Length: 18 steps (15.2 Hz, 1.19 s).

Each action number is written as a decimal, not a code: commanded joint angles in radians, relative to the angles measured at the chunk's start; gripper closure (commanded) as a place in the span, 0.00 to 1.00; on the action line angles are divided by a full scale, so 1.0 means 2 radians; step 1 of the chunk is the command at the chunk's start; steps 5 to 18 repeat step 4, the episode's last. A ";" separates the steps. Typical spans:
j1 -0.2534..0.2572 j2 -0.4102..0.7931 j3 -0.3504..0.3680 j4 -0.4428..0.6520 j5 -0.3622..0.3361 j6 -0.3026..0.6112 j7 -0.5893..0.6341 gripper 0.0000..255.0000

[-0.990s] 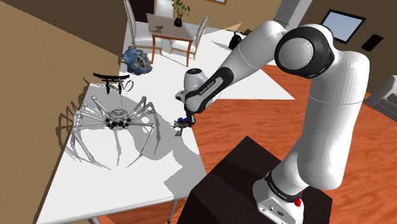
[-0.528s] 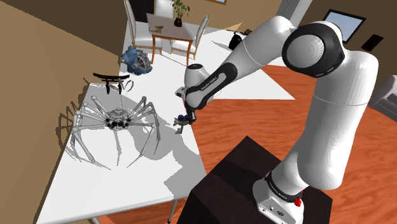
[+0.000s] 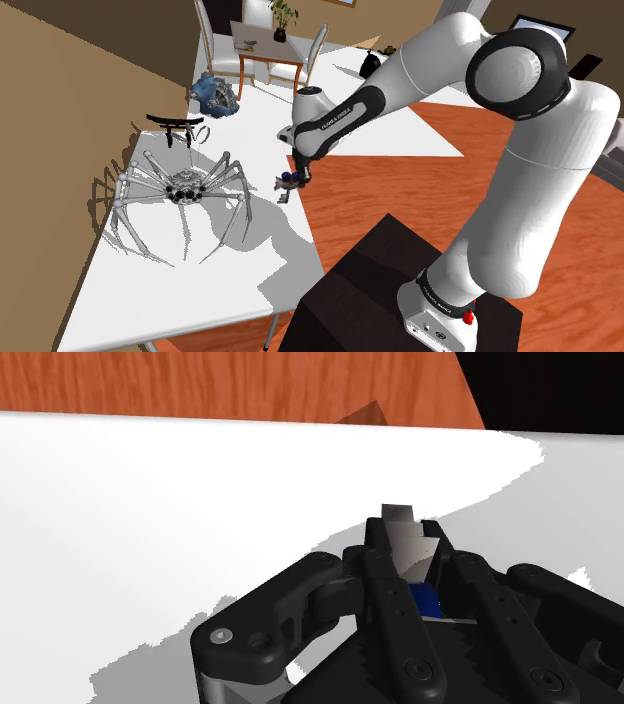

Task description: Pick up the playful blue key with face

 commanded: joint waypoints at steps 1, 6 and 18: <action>0.001 -0.012 0.000 0.000 -0.001 -0.012 0.000 1.00; 0.001 -0.018 0.000 0.001 -0.001 -0.019 -0.001 1.00; 0.001 -0.018 0.000 0.001 -0.001 -0.019 -0.001 1.00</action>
